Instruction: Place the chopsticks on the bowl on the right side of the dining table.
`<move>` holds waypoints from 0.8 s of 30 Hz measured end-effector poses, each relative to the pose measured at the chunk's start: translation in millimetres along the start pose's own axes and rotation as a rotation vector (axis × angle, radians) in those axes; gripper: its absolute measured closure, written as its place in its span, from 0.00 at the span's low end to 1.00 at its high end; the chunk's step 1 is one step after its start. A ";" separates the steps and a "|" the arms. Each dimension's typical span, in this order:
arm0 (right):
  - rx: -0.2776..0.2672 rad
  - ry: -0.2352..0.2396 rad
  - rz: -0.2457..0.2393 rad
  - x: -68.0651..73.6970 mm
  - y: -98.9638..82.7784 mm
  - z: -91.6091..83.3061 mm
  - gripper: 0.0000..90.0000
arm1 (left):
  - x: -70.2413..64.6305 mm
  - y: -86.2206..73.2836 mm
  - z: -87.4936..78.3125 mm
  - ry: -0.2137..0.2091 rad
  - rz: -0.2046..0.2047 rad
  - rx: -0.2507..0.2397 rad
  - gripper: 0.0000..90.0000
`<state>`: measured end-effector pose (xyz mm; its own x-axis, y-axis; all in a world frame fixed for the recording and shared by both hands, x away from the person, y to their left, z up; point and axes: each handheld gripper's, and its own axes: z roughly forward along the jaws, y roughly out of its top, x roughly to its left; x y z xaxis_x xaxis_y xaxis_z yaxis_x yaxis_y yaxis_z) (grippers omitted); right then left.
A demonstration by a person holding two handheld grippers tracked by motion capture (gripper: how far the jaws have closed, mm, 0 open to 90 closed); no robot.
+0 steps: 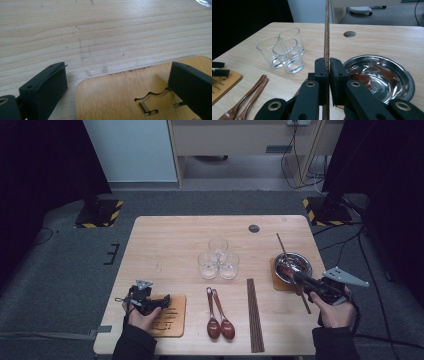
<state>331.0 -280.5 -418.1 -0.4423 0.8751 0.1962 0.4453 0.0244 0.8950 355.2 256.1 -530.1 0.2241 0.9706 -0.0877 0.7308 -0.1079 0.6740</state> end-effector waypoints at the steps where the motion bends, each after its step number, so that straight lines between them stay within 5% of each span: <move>1: -0.001 -0.002 0.005 -1.7 0.1 -0.2 0.95 | 0.0 0.0 0.0 0.000 0.000 0.000 0.01; 24: -0.007 -0.057 0.028 -37.2 5.1 9.6 0.95 | 0.0 0.0 0.0 0.000 0.000 0.000 0.01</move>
<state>357.1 -308.3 -424.7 -0.3850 0.9014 0.1982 0.4515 -0.0033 0.8923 355.2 256.1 -530.2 0.2243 0.9705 -0.0880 0.7308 -0.1078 0.6741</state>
